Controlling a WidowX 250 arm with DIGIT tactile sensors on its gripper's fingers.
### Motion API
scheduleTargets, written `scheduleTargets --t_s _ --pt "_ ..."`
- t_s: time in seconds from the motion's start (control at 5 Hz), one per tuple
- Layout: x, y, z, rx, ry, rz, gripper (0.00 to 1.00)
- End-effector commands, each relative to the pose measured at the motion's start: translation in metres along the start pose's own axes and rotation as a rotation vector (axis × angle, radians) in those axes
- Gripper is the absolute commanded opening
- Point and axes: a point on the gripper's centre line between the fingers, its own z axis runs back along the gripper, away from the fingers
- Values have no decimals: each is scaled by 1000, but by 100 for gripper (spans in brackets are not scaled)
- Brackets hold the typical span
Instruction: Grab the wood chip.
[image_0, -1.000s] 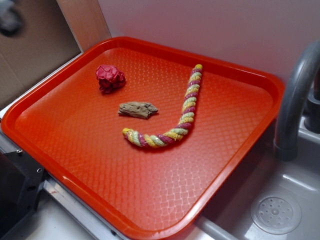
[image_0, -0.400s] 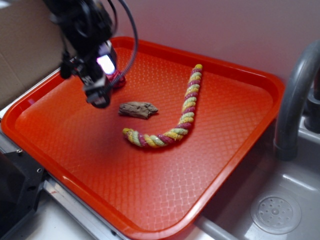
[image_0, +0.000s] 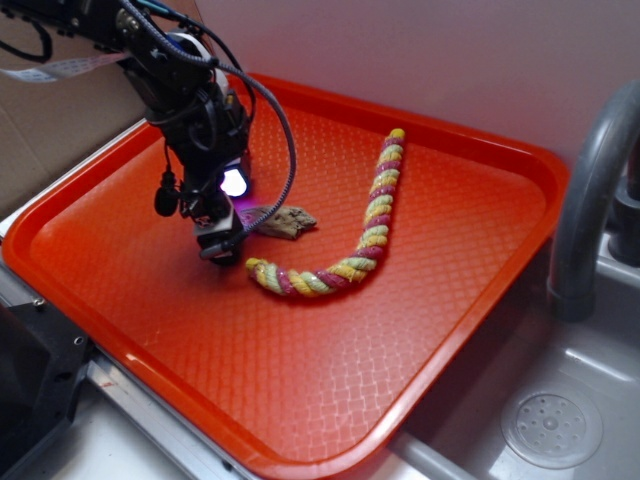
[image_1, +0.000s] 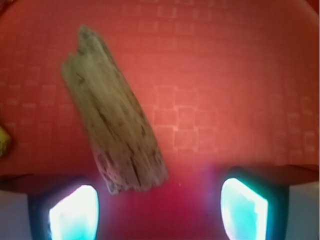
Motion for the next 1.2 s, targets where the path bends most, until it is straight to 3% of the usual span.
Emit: scheduleTargets --t_s 0.0,0.2,0.4,0.6,0.8,1.0 --pt "15 -46 -6 7 14 -212 100" --pt "20 -41 -10 -28 30 -182 100" --pt "20 -32 -9 -57 43 -109 0" --pt "18 -30 -8 -62 64 -109 0" --pt "10 -14 19 -18 58 -35 0" --pt "-23 19 70 101 -72 207 0"
